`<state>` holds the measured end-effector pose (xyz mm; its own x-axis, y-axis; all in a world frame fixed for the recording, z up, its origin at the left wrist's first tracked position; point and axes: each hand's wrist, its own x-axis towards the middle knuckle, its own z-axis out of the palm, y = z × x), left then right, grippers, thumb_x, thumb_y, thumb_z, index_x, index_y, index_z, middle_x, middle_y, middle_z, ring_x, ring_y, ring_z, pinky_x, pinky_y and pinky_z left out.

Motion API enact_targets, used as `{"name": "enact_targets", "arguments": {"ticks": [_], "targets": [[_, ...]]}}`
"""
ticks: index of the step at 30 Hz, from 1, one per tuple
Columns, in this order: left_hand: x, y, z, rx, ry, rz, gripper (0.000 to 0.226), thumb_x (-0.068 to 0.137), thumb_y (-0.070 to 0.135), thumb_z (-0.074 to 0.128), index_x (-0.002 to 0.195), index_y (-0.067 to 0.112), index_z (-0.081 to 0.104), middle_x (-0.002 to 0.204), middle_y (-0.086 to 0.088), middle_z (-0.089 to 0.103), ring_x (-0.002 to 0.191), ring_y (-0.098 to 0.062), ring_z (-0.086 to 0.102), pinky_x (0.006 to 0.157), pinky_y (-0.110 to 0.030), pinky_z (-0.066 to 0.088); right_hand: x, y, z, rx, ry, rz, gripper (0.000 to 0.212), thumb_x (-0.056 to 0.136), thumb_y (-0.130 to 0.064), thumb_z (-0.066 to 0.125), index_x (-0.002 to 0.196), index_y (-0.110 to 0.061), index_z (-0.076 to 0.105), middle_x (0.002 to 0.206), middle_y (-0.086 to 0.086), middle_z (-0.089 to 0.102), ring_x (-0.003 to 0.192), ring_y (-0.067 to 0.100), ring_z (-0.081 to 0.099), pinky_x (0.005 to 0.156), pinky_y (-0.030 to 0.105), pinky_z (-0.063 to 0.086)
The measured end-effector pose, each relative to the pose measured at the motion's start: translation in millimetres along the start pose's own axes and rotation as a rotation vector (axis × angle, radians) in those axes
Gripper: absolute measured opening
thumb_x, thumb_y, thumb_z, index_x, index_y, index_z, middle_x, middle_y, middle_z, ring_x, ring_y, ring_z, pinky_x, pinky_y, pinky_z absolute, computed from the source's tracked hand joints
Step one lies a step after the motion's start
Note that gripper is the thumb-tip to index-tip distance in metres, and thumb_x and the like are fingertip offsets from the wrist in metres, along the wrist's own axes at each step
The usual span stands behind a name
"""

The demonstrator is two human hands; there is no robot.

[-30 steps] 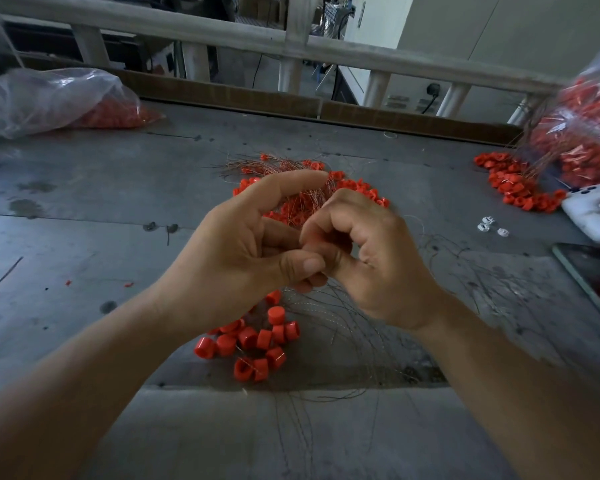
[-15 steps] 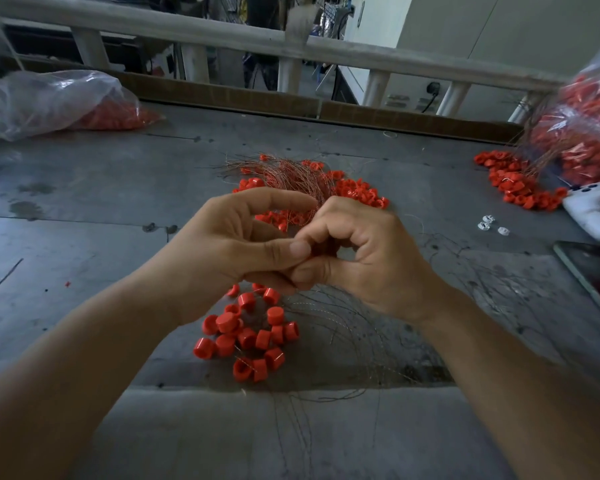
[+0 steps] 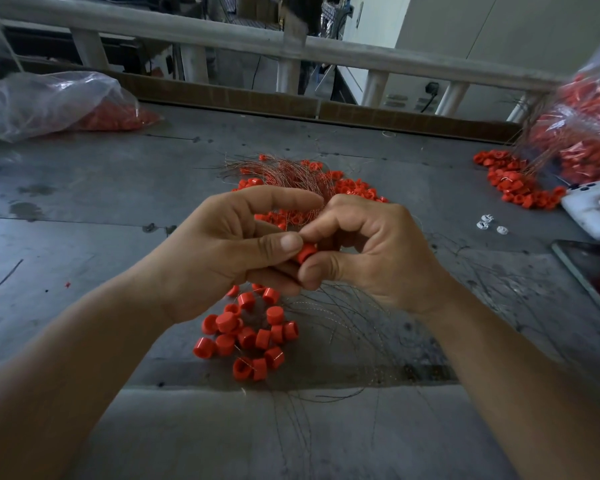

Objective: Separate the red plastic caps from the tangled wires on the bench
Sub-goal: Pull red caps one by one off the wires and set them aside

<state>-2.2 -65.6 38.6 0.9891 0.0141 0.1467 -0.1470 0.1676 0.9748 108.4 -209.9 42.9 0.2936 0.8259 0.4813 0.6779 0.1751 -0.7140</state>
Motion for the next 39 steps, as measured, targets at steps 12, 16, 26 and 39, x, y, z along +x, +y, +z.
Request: {"name": "enact_targets", "arguments": {"ticks": [12,16,26,39], "targets": [[0.9,3.4,-4.7,-0.003,0.084,0.073,0.039,0.058,0.030,0.079,0.096,0.021,0.071,0.078,-0.010,0.071,0.063,-0.018,0.068,0.052,-0.022,0.053,1.0,0.2,4.3,0.130,-0.012,0.121,0.035,0.065,-0.020,0.073,0.095,-0.030,0.056,0.083,-0.010,0.062,0.080,0.004,0.062,0.073,0.022,0.053],[1.5,6.2,-6.0,-0.112,0.158,0.111,0.029,0.060,0.016,0.067,0.089,0.016,0.074,0.079,-0.007,0.072,0.063,-0.013,0.068,0.055,-0.020,0.054,0.3,2.0,6.8,0.164,-0.040,0.159,0.017,0.074,-0.031,0.061,0.090,-0.028,0.058,0.071,-0.012,0.063,0.065,0.005,0.062,0.062,0.018,0.051],[1.2,8.7,-9.5,0.162,0.349,0.035,0.026,0.042,0.019,0.076,0.065,0.011,0.067,0.059,-0.003,0.064,0.053,-0.011,0.062,0.049,-0.017,0.051,1.2,6.8,-11.3,-0.173,-0.040,0.228,0.008,0.084,-0.011,0.063,0.080,-0.018,0.067,0.073,-0.013,0.060,0.064,-0.006,0.054,0.057,0.006,0.039],[4.9,-3.7,-14.8,0.864,0.157,-0.299,0.021,0.061,0.013,0.082,0.052,0.023,0.066,0.047,0.011,0.061,0.037,0.005,0.048,0.039,-0.005,0.034,-0.5,14.0,-14.1,-0.398,-0.403,0.383,0.003,0.079,-0.021,0.070,0.081,-0.019,0.071,0.068,-0.019,0.055,0.070,-0.017,0.051,0.062,0.000,0.038]]}}
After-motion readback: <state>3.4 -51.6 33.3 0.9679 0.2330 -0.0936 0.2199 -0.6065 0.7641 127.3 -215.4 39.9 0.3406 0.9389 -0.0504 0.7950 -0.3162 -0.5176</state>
